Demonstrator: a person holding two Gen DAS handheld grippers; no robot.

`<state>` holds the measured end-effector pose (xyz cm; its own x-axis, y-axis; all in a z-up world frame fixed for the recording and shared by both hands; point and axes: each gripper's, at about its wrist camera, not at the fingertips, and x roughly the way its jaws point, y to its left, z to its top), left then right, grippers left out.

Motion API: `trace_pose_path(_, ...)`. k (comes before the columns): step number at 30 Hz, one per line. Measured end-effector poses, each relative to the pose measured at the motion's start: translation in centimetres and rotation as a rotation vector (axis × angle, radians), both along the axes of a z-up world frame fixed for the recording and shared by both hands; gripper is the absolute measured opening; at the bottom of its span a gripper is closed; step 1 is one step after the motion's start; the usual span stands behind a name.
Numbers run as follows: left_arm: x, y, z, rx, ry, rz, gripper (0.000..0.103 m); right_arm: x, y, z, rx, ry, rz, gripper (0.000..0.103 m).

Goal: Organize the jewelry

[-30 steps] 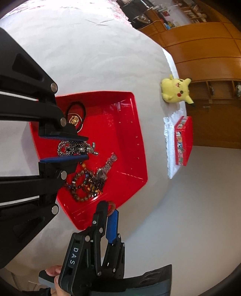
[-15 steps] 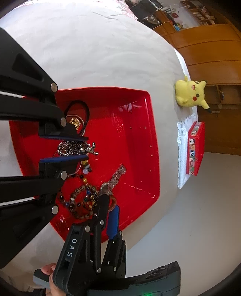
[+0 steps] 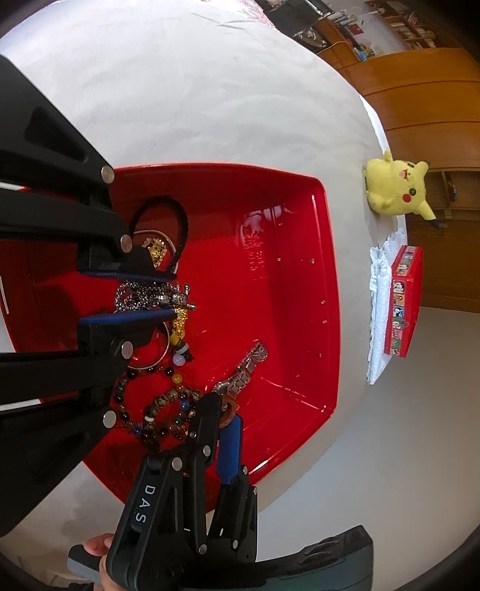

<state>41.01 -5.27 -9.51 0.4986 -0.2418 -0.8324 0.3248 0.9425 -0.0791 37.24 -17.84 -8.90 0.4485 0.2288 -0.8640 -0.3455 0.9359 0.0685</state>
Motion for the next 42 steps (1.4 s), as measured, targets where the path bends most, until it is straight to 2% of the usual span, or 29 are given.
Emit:
trace_pose_path(6, -0.1, 0.1, -0.1, 0.0, -0.003, 0.006, 0.018, 0.0, 0.0, -0.4, 0.0, 0.013, -0.008, 0.035)
trace_pose_path(9, -0.2, -0.2, 0.0, 0.006, -0.007, 0.001, 0.026, 0.0, 0.0, -0.5, 0.004, 0.017, -0.01, 0.035)
trace_pose_path(13, -0.6, -0.4, 0.1, 0.012, -0.02, 0.003, 0.048, -0.2, -0.3, -0.5, 0.005, 0.016, -0.016, 0.039)
trace_pose_path(17, -1.4, 0.1, 0.1, 0.019, -0.043, 0.02, 0.055, -0.9, -0.8, -0.3, 0.026, 0.008, -0.02, 0.04)
trace_pose_path(18, -1.7, 0.4, 0.2, 0.011, -0.05, 0.022, 0.055, -1.0, -0.8, -0.2, 0.03, 0.005, -0.021, 0.043)
trace_pose_path(19, -1.8, 0.6, 0.3, 0.002, -0.051, 0.023, 0.056, -1.5, -0.9, 0.1, 0.039, -0.005, -0.02, 0.051)
trace_pose_path(21, -2.5, 0.8, 0.8, 0.004, -0.073, 0.03, 0.065, -2.2, -1.2, 0.6, 0.034, -0.03, -0.041, 0.069)
trace_pose_path(23, -3.5, 0.9, 1.4, 0.01, -0.101, 0.026, 0.071, -3.0, -1.5, 1.2, 0.044, -0.054, -0.053, 0.072)
trace_pose_path(30, -8.1, 2.5, 4.0, 0.021, -0.194, 0.056, 0.086, -7.7, -3.2, 3.6, 0.095, -0.113, -0.083, 0.084)
trace_pose_path(35, -12.1, 2.9, 4.2, 0.067, -0.204, 0.09, 0.099, -12.5, -4.3, 4.9, 0.12, -0.133, -0.122, 0.092)
trace_pose_path(40, -16.0, 3.6, 5.7, 0.059, -0.227, 0.179, 0.099, -17.1, -4.0, 5.8, 0.096, -0.168, -0.164, 0.099)
trace_pose_path(42, -17.6, 3.7, 6.4, 0.082, -0.235, 0.207, 0.099, -18.9, -4.0, 5.7, 0.09, -0.175, -0.191, 0.099)
